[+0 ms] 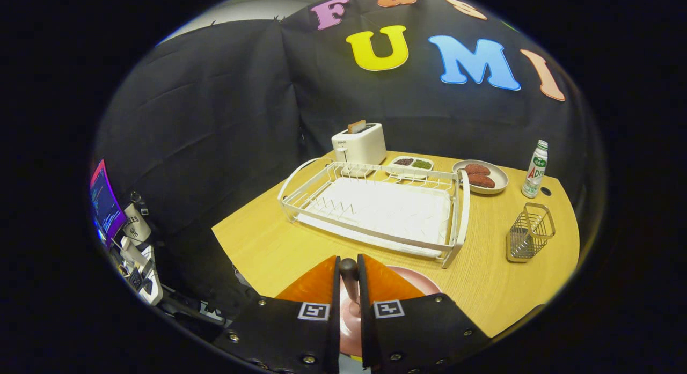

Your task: Take the plate from the dish rack, then take the spoon from the basket and place it into the plate.

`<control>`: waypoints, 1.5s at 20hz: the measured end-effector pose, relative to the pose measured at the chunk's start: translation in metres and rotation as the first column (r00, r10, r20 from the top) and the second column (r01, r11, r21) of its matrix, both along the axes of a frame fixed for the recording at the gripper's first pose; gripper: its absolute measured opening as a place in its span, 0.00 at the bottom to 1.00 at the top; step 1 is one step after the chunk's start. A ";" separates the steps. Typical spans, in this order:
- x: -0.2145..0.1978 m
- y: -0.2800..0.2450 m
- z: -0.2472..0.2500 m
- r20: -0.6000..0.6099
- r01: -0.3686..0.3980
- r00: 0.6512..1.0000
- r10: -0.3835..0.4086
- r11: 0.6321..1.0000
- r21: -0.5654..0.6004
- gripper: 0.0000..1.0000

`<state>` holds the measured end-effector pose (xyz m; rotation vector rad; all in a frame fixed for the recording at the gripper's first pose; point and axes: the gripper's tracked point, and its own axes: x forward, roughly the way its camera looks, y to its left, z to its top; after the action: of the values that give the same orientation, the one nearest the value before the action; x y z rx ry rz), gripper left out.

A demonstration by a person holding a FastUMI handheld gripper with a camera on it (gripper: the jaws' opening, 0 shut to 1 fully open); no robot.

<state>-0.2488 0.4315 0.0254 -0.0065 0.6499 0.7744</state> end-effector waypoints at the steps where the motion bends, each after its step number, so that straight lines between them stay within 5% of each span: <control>1: 0.002 -0.001 0.006 0.006 0.005 1.000 -0.005 1.000 0.006 0.16; 8: 0.020 -0.016 0.040 0.062 0.046 0.997 -0.049 0.997 0.057 0.16; 15: 0.063 -0.055 0.080 0.150 0.168 0.971 -0.184 0.979 0.116 0.15; 19: 0.091 -0.086 0.113 0.234 0.237 0.934 -0.271 0.958 0.161 0.16; 30: 0.143 -0.200 0.192 0.412 0.431 0.765 -0.495 0.869 0.245 0.15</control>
<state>-0.1061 0.2314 0.2170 0.0911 0.1193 0.3048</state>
